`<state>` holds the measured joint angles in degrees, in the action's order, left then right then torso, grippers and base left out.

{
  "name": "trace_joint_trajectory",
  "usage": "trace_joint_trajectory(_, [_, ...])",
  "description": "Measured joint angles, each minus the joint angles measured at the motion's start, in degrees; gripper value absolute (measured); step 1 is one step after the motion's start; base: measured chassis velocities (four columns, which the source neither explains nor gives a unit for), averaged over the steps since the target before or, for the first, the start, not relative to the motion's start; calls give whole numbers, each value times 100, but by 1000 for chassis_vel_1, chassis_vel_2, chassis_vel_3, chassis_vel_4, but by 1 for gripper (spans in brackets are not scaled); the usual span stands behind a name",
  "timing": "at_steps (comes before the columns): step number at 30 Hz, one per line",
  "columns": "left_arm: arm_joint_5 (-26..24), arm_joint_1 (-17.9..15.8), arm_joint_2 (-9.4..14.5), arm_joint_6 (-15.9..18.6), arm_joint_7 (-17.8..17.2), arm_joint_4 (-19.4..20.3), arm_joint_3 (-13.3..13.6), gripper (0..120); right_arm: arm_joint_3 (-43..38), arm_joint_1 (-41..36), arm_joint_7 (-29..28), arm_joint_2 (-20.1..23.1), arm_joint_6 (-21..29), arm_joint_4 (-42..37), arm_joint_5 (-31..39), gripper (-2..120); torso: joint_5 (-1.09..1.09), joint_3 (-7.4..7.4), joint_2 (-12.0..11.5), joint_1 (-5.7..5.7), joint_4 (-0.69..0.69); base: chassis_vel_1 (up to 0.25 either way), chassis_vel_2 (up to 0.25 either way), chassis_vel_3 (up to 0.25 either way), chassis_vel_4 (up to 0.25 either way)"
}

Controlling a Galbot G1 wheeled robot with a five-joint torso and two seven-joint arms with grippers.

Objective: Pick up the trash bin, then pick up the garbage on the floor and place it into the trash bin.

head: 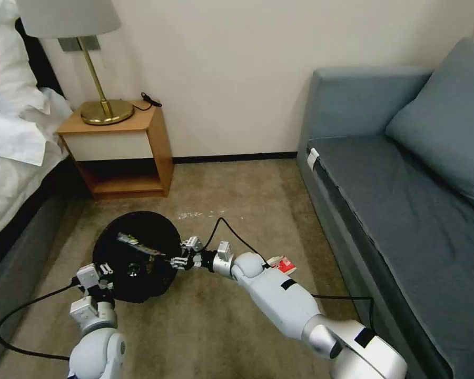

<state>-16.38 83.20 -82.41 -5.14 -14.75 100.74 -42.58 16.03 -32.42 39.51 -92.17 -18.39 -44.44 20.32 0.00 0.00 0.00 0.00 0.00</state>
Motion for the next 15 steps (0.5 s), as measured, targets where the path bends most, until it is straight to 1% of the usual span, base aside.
trace_joint_trajectory(1, [10, -2, -11, -1, 0, -6, 7, 3, -2, -11, -10, 1, -5, -41, 29, 71, 0, 0, 0, 0, 0, 0, 0, 0, 0])
trace_joint_trajectory(2, [10, -2, -11, -1, 0, -6, 7, 3, -2, -11, -10, 1, -5, -41, 29, 71, 0, 0, 0, 0, 0, 0, 0, 0, 0])
trace_joint_trajectory(4, [30, -3, -16, -6, 0, -32, 11, 3, -11, -29, -19, 18, -10, -139, 89, 79, 0, 0, 0, 0, 0, 0, 0, 0, 0])
trace_joint_trajectory(6, [101, -26, -4, -45, 0, -113, -7, 3, 8, -53, -22, 147, 54, -383, 229, 89, 0, 0, 0, 0, 1, 0, 0, 0, 0])
trace_joint_trajectory(7, [101, -26, -4, -45, 0, -113, -7, 3, 8, -53, -22, 147, 54, -383, 229, 89, 0, 0, 0, 0, 1, 0, 0, 0, 0])
trace_joint_trajectory(9, [183, -70, 37, -80, -9, -231, -62, 3, 73, -79, -21, 361, 262, -691, 426, 96, 0, 0, 0, 0, 1, 0, 0, 0, 0])
trace_joint_trajectory(12, [194, -121, 95, -88, -39, -383, -132, 3, 44, -102, 257, 765, 584, -1054, 585, 100, 0, 0, 0, 0, 0, 0, 0, 0, 0])
trace_joint_trajectory(13, [194, -121, 95, -88, -39, -383, -132, 3, 44, -102, 257, 765, 584, -1054, 585, 100, 0, 0, 0, 0, 0, 0, 0, 0, 0])
trace_joint_trajectory(14, [191, -121, 103, -88, -45, -397, -143, 3, 19, -108, 342, 867, 630, -1108, 586, 100, 1, 0, 0, 0, 1, 0, 0, 0, 0])
trace_joint_trajectory(15, [186, -117, 117, -95, -47, -409, -159, 3, -71, -119, 508, 1066, 655, -1125, 517, 100, 2, 0, 0, 0, 1, 0, 0, 0, 0])
